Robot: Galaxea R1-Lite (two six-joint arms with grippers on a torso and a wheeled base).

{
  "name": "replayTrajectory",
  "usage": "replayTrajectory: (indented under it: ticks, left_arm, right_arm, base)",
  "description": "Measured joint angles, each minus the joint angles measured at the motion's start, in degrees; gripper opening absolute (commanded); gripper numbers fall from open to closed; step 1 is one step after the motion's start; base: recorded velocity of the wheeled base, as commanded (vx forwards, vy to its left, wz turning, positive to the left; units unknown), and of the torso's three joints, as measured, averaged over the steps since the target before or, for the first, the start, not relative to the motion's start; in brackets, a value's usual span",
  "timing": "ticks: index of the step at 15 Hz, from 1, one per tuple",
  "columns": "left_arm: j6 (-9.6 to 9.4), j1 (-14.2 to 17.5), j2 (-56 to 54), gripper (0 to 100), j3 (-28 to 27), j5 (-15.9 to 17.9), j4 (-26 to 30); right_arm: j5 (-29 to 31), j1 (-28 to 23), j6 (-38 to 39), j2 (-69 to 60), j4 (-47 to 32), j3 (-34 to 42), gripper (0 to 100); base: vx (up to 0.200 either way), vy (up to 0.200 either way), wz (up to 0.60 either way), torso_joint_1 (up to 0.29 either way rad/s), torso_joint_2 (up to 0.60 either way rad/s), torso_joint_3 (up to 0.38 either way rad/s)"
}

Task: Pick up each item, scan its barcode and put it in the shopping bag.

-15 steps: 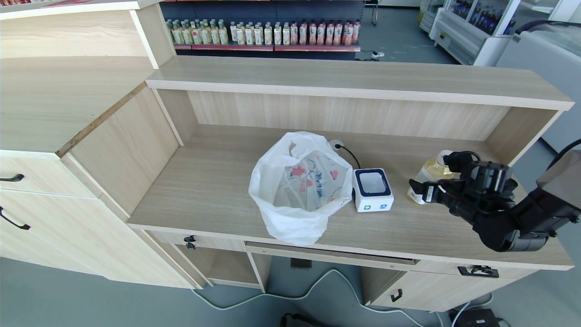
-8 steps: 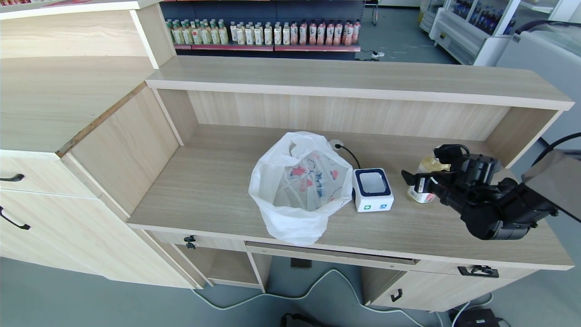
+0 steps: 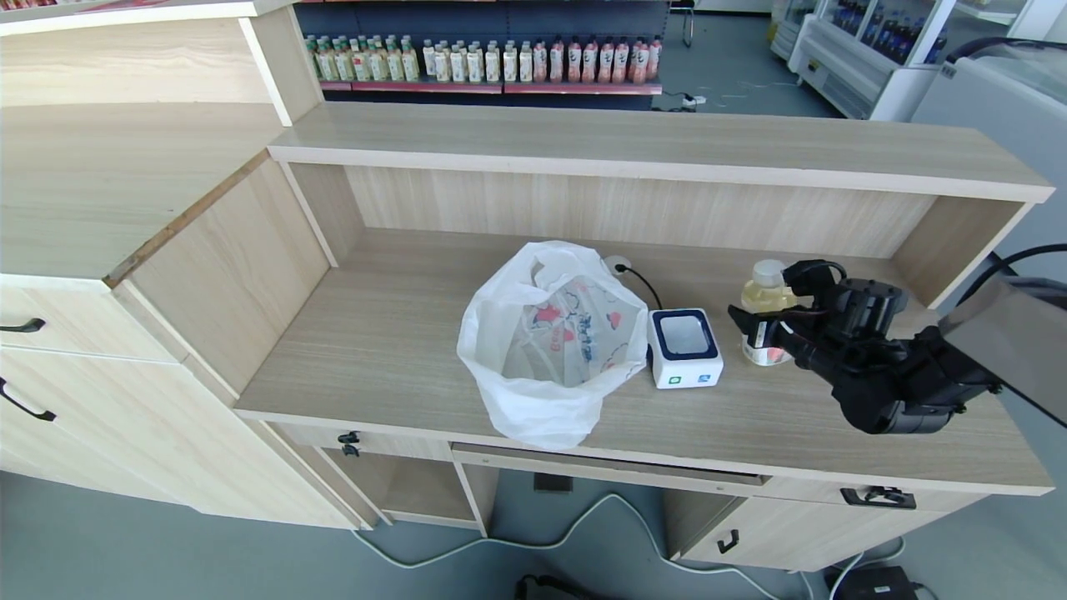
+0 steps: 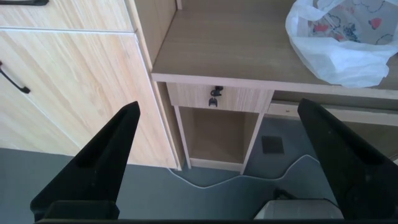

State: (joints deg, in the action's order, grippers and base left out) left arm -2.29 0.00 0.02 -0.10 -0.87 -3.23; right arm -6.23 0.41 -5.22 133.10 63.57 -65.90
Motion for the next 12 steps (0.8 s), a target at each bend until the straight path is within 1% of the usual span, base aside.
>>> replayTrajectory:
  ticks: [4,8,12]
  left_arm:
    - [0.00,0.00,0.00,100,0.00,0.00,0.00]
    - [0.00,0.00,0.00,100,0.00,0.00,0.00]
    - [0.02,0.00,0.00,100,0.00,0.00,0.00]
  right_arm:
    - [0.10,0.00,-1.23,-0.02,0.00,0.41,0]
    - [-0.09,-0.26,-2.33,-0.38,1.65,3.28,0]
    - [0.00,-0.39,-3.07,-1.16,1.95,4.16,0]
  base:
    - [0.000,0.000,0.00,0.000,0.00,0.000]
    - [0.000,0.000,0.00,0.000,0.00,0.000]
    - [0.000,0.000,0.00,0.000,0.00,0.000]
